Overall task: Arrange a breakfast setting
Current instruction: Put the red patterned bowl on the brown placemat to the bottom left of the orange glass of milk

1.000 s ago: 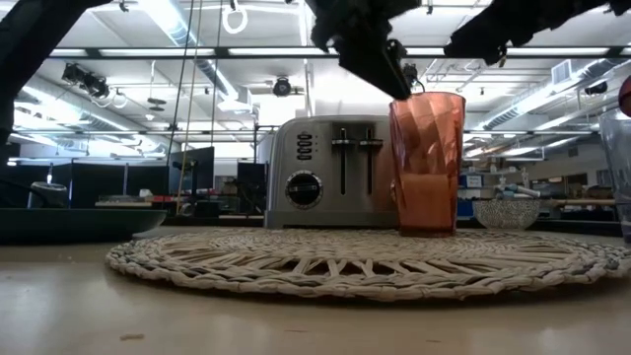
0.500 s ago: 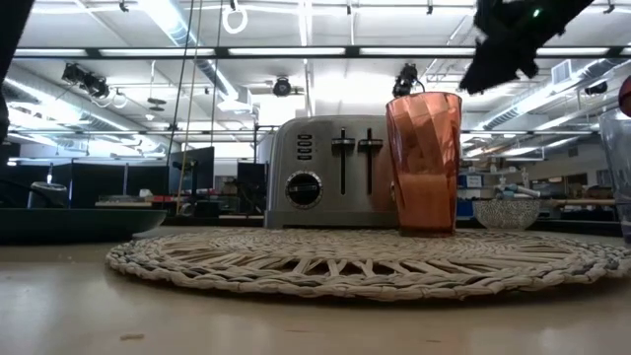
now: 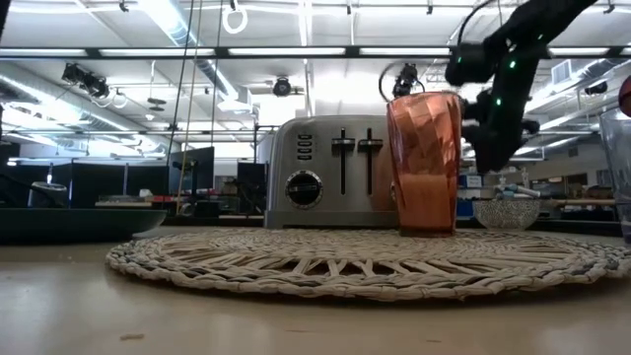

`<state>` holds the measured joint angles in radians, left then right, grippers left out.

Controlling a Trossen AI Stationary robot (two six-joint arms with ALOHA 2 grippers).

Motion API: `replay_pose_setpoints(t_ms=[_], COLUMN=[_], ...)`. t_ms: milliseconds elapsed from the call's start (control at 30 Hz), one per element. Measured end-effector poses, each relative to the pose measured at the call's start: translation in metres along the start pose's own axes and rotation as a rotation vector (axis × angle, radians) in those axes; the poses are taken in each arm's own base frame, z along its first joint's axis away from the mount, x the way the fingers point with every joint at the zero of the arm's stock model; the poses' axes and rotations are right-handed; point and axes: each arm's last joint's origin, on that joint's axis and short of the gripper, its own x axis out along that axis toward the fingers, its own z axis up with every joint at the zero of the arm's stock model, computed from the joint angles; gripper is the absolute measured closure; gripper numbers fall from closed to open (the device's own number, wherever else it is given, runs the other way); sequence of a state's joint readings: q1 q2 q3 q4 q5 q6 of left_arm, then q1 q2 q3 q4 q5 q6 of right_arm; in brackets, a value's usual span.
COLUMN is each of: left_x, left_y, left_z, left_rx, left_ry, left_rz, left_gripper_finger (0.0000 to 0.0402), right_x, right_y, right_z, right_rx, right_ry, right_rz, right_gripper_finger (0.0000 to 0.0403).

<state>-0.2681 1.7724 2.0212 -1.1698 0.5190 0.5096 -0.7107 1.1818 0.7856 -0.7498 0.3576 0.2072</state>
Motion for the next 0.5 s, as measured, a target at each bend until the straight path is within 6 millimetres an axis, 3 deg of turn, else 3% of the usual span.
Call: replay_pose_setpoints(t_ms=[167,500], left_x=[0.001,0.013], left_y=[0.007,0.048], left_z=[-0.010,-0.066], left_rx=[-0.047,-0.349], left_ry=[0.029,0.172], left_rz=[0.002,0.091], left_gripper_finger=[0.0259,0.0260], right_x=[0.028,0.066], right_y=[-0.007,-0.013], right_z=[0.006,0.010], right_rx=[-0.015,-0.019], right_ry=[0.085,0.179], right_rz=[-0.059,-0.035], right_gripper_finger=[0.0175,0.0181])
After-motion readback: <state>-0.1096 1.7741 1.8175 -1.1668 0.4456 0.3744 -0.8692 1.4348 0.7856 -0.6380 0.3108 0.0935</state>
